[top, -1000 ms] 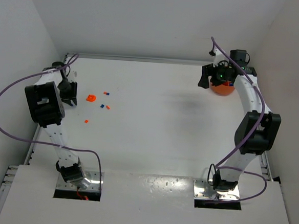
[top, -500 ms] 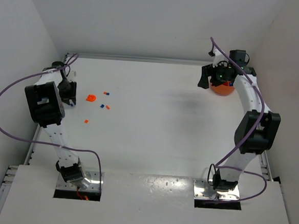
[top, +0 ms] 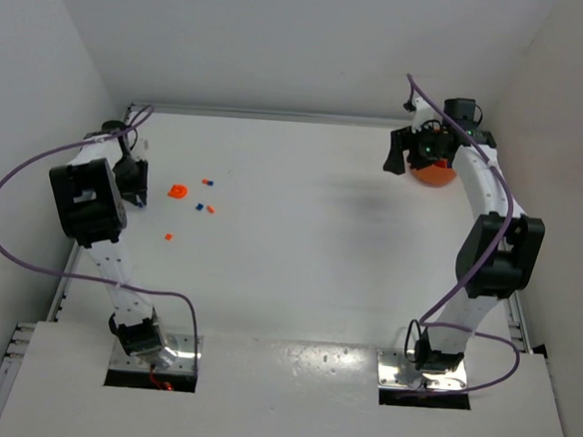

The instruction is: Sort the legos into containers by color

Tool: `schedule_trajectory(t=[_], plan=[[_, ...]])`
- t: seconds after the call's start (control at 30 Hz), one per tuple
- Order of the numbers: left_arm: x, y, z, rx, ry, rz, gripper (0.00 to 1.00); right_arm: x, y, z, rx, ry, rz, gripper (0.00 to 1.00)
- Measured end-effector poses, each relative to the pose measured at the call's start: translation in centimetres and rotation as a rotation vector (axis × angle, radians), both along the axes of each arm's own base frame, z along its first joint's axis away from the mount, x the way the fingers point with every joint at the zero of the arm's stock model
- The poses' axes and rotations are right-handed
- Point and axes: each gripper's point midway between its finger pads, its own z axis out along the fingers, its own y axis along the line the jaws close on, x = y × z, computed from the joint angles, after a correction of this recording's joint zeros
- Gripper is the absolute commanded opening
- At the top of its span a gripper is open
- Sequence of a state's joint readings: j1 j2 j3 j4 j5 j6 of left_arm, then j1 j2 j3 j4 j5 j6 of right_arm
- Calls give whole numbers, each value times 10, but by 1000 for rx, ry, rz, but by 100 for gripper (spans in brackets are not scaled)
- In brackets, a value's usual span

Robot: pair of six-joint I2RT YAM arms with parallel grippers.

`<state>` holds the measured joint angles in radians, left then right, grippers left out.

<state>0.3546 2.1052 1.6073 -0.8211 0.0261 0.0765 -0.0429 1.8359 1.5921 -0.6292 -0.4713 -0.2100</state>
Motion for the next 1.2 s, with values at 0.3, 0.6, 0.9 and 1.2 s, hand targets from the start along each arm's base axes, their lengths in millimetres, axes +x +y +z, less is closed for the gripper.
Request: schedule_trajectory(t=[0.3, 0.6, 0.9, 1.2], plan=[[0, 1, -9, -2, 17, 1, 26, 0, -1, 0, -6, 0, -5, 76], [1, -1, -9, -12, 10, -7, 10, 0, -1, -1, -6, 0, -5, 75], [33, -82, 35, -471, -196, -163, 2, -7, 32, 8, 88, -14, 122, 70], [30, -222, 142, -1010, -369, -423, 2, -40, 162, 29, 296, -107, 473, 54]])
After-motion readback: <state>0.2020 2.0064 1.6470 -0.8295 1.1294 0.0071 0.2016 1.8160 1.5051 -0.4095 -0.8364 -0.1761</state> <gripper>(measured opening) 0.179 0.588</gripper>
